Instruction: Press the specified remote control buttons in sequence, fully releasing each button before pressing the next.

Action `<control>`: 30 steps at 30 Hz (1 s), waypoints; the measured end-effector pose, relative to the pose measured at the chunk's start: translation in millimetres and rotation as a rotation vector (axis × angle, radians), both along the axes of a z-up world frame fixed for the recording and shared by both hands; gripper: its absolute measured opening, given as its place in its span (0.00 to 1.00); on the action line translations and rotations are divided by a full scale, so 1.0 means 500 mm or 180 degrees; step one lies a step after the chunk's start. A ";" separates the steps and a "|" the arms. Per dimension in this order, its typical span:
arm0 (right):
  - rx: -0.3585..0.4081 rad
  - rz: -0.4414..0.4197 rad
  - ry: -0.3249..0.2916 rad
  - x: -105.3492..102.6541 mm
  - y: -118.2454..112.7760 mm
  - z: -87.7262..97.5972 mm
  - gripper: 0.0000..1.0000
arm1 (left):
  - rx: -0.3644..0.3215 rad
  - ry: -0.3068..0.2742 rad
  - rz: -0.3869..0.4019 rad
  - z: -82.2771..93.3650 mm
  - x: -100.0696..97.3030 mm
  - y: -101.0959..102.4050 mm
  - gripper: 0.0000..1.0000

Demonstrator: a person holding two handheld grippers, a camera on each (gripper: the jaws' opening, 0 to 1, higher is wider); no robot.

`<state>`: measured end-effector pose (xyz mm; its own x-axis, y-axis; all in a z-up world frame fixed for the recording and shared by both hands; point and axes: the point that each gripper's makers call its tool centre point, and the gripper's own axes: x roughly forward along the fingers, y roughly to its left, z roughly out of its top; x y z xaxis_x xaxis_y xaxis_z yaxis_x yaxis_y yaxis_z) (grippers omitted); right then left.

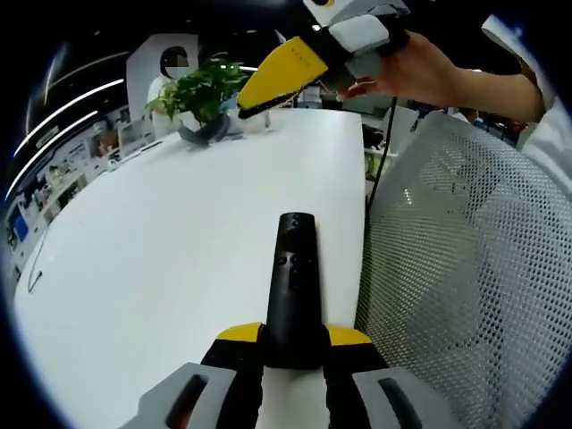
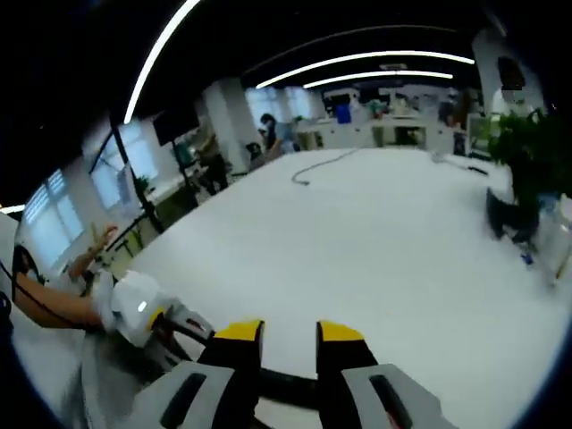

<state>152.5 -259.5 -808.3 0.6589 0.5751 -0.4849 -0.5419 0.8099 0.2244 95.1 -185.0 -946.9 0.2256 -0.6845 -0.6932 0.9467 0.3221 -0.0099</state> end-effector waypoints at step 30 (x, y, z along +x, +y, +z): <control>-0.0589 -0.1086 -0.1053 0.013 -0.169 0.022 0.99 | 0.0295 -0.0011 -0.0335 -0.003 0.038 0.012 0.23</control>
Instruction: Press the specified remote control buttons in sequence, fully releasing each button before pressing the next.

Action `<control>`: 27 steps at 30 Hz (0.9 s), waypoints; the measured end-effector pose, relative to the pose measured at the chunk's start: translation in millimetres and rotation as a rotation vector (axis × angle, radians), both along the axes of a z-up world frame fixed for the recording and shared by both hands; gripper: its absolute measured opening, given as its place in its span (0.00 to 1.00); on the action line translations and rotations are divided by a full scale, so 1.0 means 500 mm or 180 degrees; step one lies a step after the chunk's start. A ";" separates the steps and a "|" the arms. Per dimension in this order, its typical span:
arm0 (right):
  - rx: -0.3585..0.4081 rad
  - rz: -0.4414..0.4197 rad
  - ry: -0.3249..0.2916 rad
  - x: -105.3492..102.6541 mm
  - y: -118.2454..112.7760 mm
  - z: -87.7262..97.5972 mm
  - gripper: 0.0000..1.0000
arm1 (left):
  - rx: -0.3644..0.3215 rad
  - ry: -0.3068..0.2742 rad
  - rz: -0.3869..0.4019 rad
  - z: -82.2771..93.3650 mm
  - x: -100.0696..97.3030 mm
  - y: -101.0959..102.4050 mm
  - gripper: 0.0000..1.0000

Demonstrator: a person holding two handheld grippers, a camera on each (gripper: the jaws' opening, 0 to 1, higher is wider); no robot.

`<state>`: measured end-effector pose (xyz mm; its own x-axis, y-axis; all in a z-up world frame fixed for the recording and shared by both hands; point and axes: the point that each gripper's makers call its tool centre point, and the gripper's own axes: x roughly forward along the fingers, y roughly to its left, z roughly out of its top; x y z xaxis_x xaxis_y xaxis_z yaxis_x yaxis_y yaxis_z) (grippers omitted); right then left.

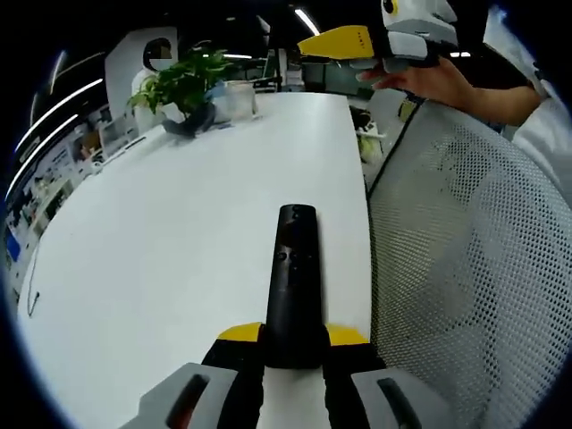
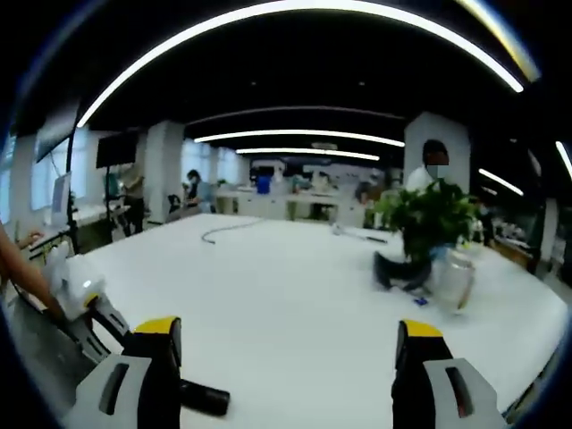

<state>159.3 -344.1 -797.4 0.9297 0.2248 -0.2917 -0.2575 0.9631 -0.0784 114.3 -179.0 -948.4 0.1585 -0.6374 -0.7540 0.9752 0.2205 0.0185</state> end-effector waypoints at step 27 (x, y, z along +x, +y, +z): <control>-0.0241 -0.0005 0.0131 -0.004 -0.009 -0.023 0.97 | 0.0490 -0.0495 -0.0259 0.065 0.332 -0.009 0.23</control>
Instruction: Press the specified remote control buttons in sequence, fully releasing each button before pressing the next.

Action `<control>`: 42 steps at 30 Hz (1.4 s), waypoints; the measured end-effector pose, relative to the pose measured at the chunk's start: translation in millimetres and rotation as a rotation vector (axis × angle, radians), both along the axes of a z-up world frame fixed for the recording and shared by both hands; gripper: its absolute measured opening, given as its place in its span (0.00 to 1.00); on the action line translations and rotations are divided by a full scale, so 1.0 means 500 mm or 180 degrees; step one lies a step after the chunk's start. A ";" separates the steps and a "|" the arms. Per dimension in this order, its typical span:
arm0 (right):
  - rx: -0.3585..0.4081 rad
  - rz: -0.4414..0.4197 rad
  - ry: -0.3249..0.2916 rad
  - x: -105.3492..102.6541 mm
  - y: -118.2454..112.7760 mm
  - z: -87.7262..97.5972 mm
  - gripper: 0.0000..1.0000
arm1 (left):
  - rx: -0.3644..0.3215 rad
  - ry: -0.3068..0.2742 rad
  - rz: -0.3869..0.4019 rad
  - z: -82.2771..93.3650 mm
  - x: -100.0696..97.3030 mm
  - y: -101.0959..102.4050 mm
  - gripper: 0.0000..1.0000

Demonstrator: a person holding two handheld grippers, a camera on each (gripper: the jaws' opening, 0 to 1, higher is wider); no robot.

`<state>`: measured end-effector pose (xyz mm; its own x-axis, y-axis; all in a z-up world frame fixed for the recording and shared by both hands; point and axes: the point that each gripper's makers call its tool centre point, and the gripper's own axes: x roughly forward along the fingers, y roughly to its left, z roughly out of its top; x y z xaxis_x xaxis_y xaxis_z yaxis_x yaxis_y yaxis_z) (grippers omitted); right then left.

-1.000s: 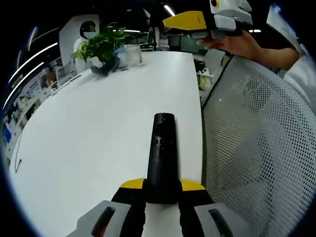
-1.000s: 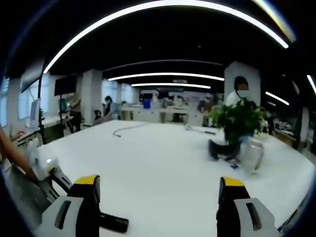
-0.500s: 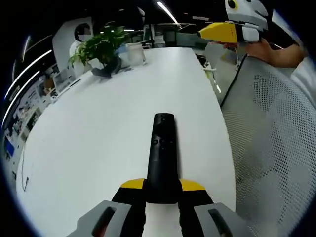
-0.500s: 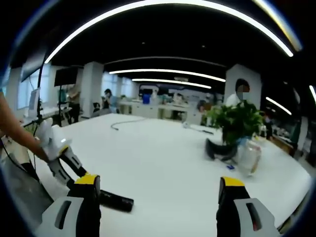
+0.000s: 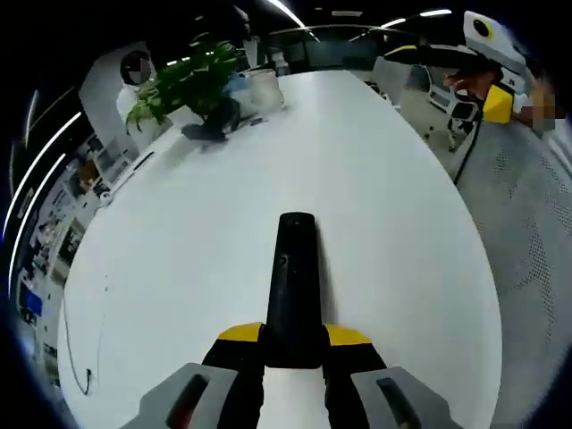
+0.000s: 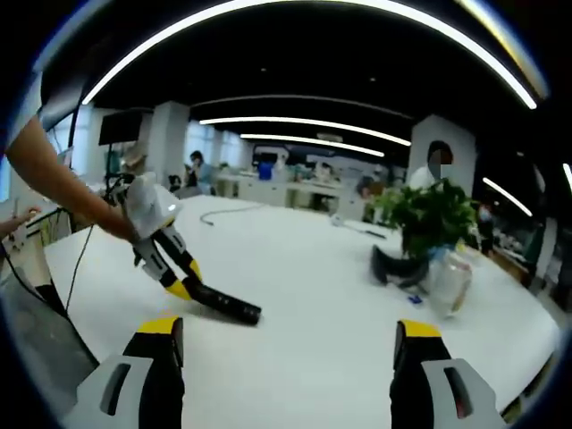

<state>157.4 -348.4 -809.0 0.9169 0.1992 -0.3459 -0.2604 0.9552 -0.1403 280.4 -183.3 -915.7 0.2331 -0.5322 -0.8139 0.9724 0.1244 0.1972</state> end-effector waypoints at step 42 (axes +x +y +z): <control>-0.0171 -0.0125 0.0318 0.003 -0.013 -0.041 0.93 | 0.0547 -0.0265 -0.0161 -0.039 0.373 0.038 0.23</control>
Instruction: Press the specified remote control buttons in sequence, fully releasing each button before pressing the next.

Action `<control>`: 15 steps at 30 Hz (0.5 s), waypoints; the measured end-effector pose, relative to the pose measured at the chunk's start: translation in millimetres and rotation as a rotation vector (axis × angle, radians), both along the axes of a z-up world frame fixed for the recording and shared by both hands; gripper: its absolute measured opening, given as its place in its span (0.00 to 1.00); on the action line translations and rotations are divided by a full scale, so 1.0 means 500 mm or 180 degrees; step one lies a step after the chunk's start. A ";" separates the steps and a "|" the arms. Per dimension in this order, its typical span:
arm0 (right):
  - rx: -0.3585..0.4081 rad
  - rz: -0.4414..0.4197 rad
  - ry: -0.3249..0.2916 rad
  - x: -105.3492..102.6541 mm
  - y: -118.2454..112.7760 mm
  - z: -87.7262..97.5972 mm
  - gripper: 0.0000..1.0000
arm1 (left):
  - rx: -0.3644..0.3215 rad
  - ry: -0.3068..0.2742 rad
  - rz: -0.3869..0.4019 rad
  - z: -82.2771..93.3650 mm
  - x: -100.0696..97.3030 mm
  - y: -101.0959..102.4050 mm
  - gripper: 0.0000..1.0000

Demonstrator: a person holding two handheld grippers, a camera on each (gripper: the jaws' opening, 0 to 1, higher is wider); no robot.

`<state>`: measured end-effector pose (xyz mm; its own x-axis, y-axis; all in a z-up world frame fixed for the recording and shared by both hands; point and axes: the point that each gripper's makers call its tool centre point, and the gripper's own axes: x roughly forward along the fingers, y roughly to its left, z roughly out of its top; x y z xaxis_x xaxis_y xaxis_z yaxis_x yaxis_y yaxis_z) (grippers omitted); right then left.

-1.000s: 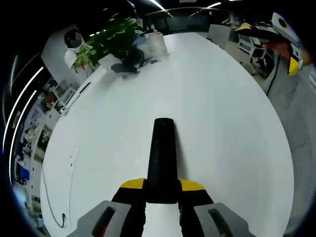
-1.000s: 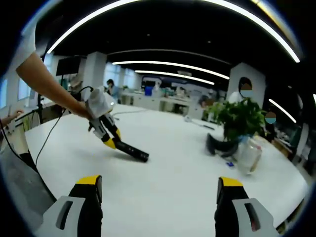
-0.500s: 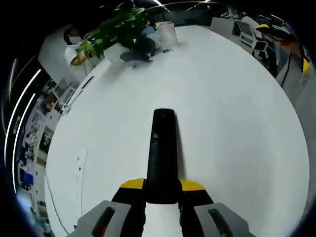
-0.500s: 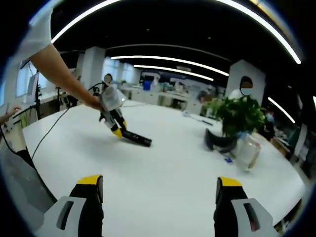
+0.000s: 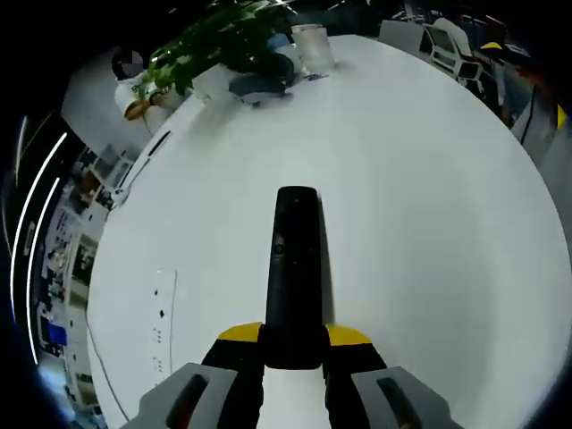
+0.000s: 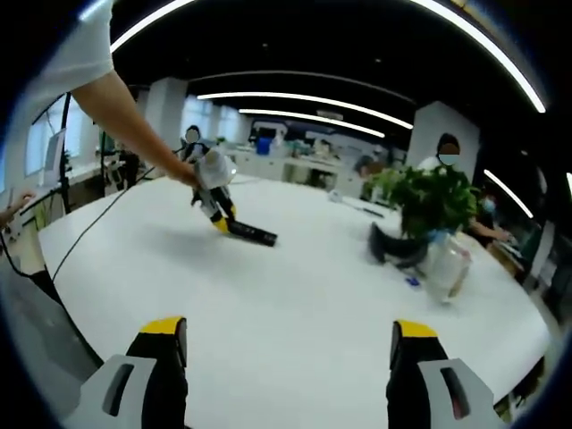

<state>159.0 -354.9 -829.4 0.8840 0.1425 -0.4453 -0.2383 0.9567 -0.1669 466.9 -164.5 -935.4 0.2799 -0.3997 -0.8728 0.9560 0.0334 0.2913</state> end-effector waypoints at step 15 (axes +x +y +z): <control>-0.0004 -0.0017 0.0022 -0.001 -0.003 -0.003 0.93 | 0.0087 0.0275 0.0106 -0.008 0.030 0.014 0.24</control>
<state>158.3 -356.2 -830.9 0.8817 0.1373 -0.4515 -0.2344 0.9578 -0.1665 481.9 -157.7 -939.6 0.2157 -0.3671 -0.9048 0.9762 0.0586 0.2089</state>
